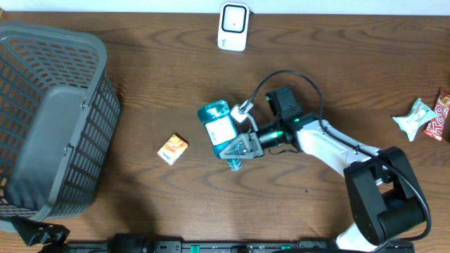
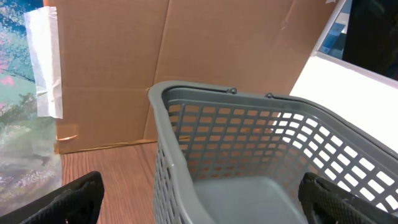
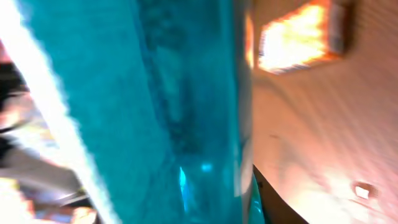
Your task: Scan the item barcode
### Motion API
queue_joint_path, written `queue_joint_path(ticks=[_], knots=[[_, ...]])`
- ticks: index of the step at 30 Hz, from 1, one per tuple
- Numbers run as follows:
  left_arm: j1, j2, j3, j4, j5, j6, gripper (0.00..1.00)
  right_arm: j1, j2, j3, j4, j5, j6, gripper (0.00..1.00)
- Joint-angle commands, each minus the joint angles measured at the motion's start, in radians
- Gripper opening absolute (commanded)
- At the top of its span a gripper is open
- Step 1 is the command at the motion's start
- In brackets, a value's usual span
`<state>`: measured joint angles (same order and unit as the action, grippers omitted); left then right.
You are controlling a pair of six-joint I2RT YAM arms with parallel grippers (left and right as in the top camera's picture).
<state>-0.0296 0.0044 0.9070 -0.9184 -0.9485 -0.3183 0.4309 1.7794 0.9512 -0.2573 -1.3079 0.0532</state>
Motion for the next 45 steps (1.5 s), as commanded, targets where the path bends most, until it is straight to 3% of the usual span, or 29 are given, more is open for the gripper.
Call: queue_joint_path(ticks=[1,18,24,31,40,45], knots=[[-0.001,-0.002,-0.005,0.000,-0.013,-0.009,1.00,-0.033,-0.006,0.030,-0.006,-0.254,0.024,0.01],[-0.001,-0.002,-0.005,0.000,-0.013,-0.009,1.00,-0.032,-0.068,0.030,-0.094,-0.221,0.011,0.01],[-0.001,-0.002,-0.005,0.000,-0.013,-0.009,1.00,-0.032,-0.072,0.055,-0.097,0.367,0.056,0.01],[-0.001,-0.002,-0.005,0.000,-0.013,-0.009,1.00,-0.012,-0.070,0.261,-0.231,0.884,0.031,0.01],[-0.001,-0.002,-0.005,0.000,-0.013,-0.009,1.00,0.001,0.098,0.579,-0.325,1.222,-0.100,0.01],[-0.001,-0.002,-0.005,0.000,-0.013,-0.009,1.00,0.003,0.352,0.940,-0.424,1.442,-0.207,0.01]])
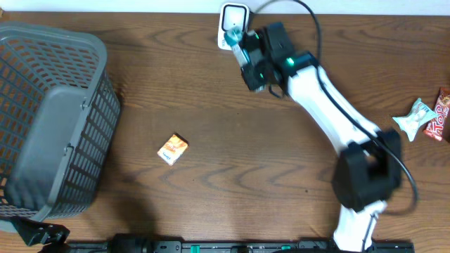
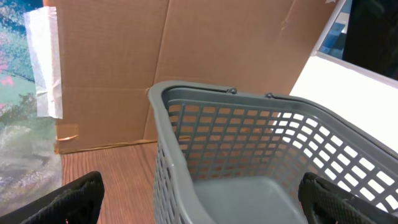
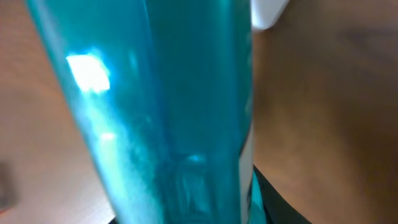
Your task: Scan the item barcode
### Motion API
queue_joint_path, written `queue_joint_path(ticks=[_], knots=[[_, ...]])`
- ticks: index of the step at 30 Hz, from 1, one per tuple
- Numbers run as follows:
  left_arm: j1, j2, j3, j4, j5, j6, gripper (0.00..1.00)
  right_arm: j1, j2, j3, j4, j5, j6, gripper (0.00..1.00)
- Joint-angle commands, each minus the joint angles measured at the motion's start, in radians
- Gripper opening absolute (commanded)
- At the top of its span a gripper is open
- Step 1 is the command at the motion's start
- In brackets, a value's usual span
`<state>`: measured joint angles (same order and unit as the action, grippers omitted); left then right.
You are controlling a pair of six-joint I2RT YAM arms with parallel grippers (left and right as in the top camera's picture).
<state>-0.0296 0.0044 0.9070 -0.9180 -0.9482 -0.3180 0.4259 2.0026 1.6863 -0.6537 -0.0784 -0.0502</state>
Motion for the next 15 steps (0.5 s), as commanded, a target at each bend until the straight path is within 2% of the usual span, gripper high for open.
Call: queue_joint_path(ticks=[1,6,8,15], knots=[[-0.001,-0.002,-0.005,0.000,-0.014,-0.010,1.00,0.008,0.181,0.285,-0.045,0.258,-0.125,0.01],[-0.001,-0.002,-0.005,0.000,-0.014,-0.010,1.00,0.018,0.455,0.664,-0.055,0.526,-0.250,0.01],[-0.001,-0.002,-0.005,0.000,-0.014,-0.010,1.00,0.021,0.518,0.739,-0.019,0.572,-0.281,0.01],[-0.001,-0.002,-0.005,-0.001,-0.014,-0.010,1.00,0.047,0.616,0.793,0.168,0.646,-0.378,0.01]])
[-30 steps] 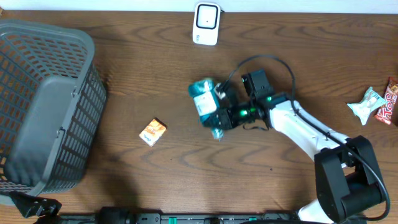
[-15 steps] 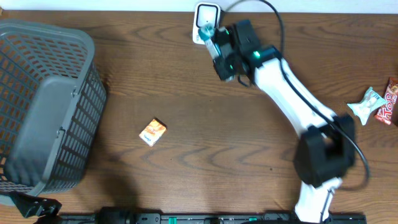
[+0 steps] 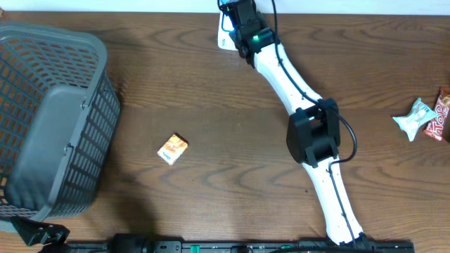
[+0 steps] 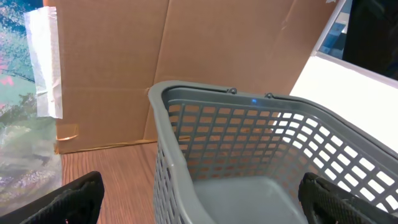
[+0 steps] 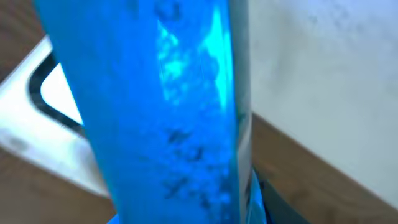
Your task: Scan the item barcode
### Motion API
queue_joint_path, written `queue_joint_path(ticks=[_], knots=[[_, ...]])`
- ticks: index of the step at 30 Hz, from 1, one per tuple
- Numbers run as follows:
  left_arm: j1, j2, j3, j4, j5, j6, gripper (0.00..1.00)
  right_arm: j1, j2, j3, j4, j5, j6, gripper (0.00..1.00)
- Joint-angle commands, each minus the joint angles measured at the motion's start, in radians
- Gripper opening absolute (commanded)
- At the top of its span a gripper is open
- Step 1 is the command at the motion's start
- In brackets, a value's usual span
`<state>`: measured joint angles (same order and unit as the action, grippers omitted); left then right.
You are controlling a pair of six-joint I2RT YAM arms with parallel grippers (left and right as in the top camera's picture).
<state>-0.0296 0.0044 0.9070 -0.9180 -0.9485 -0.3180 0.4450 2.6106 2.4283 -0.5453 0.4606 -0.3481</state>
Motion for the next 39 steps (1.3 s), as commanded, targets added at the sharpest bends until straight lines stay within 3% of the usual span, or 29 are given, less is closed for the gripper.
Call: queue_joint_path(ticks=[1,11,20,29,39], knots=[[-0.001,-0.002,-0.005,-0.001,-0.013,-0.010,1.00,0.034,0.012,0.051,0.079,0.114,-0.093,0.01],[-0.001,-0.002,-0.005,-0.001,-0.013,-0.010,1.00,0.055,0.019,0.051,0.116,0.212,-0.113,0.01],[-0.001,-0.002,-0.005,-0.001,-0.013,-0.010,1.00,-0.006,-0.123,0.051,-0.188,0.334,0.062,0.01],[-0.001,-0.002,-0.005,-0.001,-0.013,-0.010,1.00,-0.281,-0.191,0.029,-0.501,0.307,0.327,0.01],[-0.001,-0.002,-0.006,-0.002,-0.013,-0.009,1.00,-0.620,-0.188,-0.257,-0.360,0.244,0.337,0.01]])
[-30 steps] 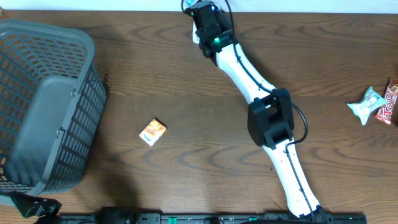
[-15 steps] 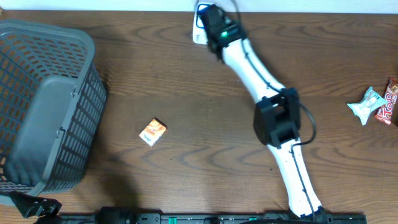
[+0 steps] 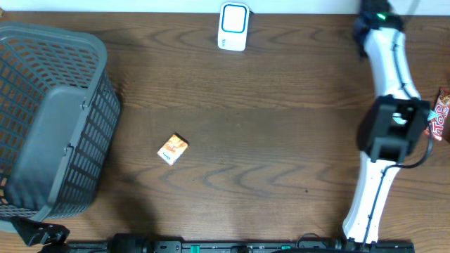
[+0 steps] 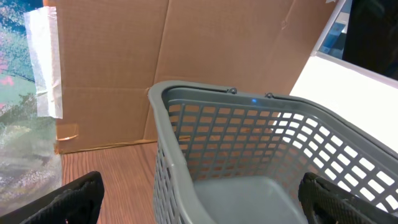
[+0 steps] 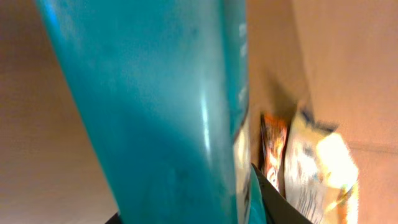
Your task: Scan the item barcode
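Note:
A teal bottle point(image 5: 155, 93) fills the right wrist view, and my right gripper is shut on it; only a dark finger point(image 5: 273, 202) shows beside it. Overhead, the right gripper point(image 3: 363, 31) is at the table's far right back edge, the bottle itself hidden by the arm. The white barcode scanner point(image 3: 233, 26) stands at the back centre, well left of that gripper. My left gripper point(image 4: 199, 205) is open, its fingertips point(image 4: 74, 196) at the lower corners of the view, facing the grey basket point(image 4: 249, 124).
The grey basket point(image 3: 49, 119) takes up the left of the table. A small orange box point(image 3: 172, 148) lies left of centre. Snack packets point(image 3: 439, 116) sit at the right edge and show beside the bottle as snack packets point(image 5: 311, 168). The right arm point(image 3: 387, 126) stretches along the right side.
My right gripper with the teal bottle was over the scanner at the back centre; now it is at the back right corner, with snack packets in its view. The left gripper has not moved.
My right gripper was shut on the teal bottle at the table's middle, near the orange box. Then it held the bottle just right of the scanner, then right over the scanner, lit blue. Now the bottle is held at the back right.

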### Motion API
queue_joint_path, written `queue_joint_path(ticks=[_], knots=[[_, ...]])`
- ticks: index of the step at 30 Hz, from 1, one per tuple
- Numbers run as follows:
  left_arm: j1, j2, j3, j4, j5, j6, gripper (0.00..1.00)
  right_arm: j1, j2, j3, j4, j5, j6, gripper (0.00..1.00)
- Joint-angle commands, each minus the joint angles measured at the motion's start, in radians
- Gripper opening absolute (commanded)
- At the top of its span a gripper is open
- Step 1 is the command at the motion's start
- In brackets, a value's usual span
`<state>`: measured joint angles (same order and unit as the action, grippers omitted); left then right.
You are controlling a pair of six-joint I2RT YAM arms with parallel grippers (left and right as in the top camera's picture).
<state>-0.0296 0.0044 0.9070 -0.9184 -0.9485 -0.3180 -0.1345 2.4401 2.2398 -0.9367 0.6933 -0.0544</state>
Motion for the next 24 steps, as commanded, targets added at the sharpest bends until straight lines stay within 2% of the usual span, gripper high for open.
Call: queue_joint_path(ticks=[1,7,8,11,13,15,17,19,21,24], knots=[[-0.001,-0.002,-0.006,-0.006,-0.013,-0.009,1.00,-0.080,-0.018,-0.114,0.061,0.011,0.057,0.02],[-0.001,-0.002,-0.008,-0.017,-0.014,-0.009,1.00,-0.212,-0.018,-0.187,0.109,0.011,0.092,0.01],[-0.001,-0.002,-0.008,-0.020,-0.014,-0.009,1.00,-0.244,-0.018,-0.187,0.115,0.011,0.092,0.08],[-0.001,-0.002,-0.008,-0.020,-0.014,-0.009,1.00,-0.268,-0.018,-0.187,0.111,-0.003,0.094,0.39],[-0.001,-0.002,-0.008,-0.021,-0.014,-0.009,1.00,-0.268,-0.024,-0.180,0.101,-0.039,0.103,0.52],[-0.001,-0.002,-0.008,-0.023,-0.014,-0.009,1.00,-0.255,-0.035,-0.164,0.085,-0.074,0.110,0.69],[-0.001,-0.002,-0.008,-0.023,-0.014,-0.009,1.00,-0.233,-0.058,-0.138,0.071,-0.114,0.138,0.80],[-0.001,-0.002,-0.008,-0.023,-0.014,-0.009,1.00,-0.203,-0.093,-0.097,0.047,-0.189,0.162,0.98],[-0.001,-0.002,-0.008,-0.023,-0.014,-0.009,1.00,-0.168,-0.134,-0.058,0.019,-0.293,0.196,0.99],[-0.001,-0.002,-0.008,-0.023,-0.014,-0.009,1.00,-0.088,-0.229,-0.021,-0.012,-0.605,0.223,0.99]])
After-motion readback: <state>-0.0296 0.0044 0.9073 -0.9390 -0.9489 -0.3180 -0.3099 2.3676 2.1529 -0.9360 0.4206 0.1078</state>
